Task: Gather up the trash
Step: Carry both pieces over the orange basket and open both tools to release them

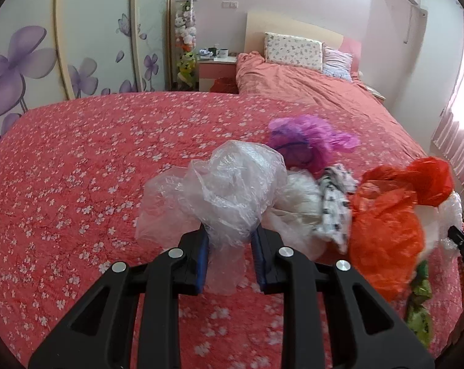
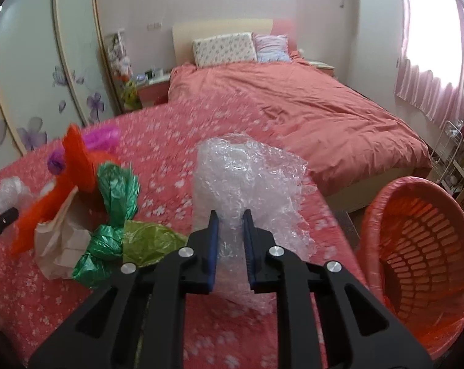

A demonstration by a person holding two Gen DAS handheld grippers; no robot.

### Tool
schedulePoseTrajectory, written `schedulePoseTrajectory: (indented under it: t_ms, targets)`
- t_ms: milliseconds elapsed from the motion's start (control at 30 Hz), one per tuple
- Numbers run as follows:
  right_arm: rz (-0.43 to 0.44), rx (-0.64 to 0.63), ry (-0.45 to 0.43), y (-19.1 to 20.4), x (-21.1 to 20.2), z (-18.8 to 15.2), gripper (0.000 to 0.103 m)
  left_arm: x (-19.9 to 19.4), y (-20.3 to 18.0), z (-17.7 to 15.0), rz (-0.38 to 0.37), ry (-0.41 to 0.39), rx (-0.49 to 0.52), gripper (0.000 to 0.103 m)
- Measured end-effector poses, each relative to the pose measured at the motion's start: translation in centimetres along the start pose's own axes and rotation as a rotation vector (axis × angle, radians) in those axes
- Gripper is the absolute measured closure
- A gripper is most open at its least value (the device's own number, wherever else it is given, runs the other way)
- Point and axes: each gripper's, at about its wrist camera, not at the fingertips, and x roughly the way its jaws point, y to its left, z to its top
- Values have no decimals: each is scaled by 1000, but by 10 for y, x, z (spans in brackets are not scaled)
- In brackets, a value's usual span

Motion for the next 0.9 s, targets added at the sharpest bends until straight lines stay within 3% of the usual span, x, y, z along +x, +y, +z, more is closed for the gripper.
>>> schedulePoseTrajectory:
  t_ms: [267, 900]
  targets:
    - [-48, 13, -81, -23, -41, -7, 87, -33, -33, 0, -73, -47, 44, 78]
    - [-93, 87, -159, -82, -100, -21, 87, -88, -126, -16, -280, -102, 186, 78]
